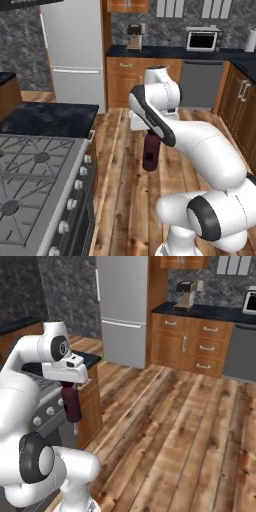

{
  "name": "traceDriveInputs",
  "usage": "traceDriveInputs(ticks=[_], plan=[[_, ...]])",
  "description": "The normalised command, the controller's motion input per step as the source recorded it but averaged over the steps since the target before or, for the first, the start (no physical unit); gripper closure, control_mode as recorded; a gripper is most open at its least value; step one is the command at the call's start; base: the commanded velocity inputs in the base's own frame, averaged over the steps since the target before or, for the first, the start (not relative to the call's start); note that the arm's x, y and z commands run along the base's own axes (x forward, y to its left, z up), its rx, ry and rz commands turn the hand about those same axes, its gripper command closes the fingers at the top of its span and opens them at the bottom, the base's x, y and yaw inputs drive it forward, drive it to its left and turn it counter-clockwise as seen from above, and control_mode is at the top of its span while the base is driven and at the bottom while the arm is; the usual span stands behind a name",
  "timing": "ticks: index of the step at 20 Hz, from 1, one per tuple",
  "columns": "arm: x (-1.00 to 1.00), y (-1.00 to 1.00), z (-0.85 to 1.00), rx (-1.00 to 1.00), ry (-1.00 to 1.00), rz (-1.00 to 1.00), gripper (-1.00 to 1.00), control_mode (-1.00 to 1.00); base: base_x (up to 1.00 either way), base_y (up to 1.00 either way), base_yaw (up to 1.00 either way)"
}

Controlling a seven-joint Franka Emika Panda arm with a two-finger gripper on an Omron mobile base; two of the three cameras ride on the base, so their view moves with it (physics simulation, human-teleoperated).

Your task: Place the drinks on the dining counter in a tight cluster.

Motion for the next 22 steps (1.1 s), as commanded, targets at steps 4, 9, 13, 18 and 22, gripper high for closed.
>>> traceDriveInputs(ticks=[4,9,13,18,22], plan=[[0.0,0.0,0.0,0.0,0.0,0.0,1.0,1.0,0.93,-0.07,0.0],[0.0,0.0,0.0,0.0,0.0,0.0,1.0,1.0,0.94,-0.06,0.0],[0.0,0.0,0.0,0.0,0.0,0.0,1.0,1.0,0.94,-0.02,0.0],[0.0,0.0,0.0,0.0,0.0,0.0,1.0,1.0,0.94,0.01,0.0],[0.0,0.0,0.0,0.0,0.0,0.0,1.0,1.0,0.92,0.06,0.01]])
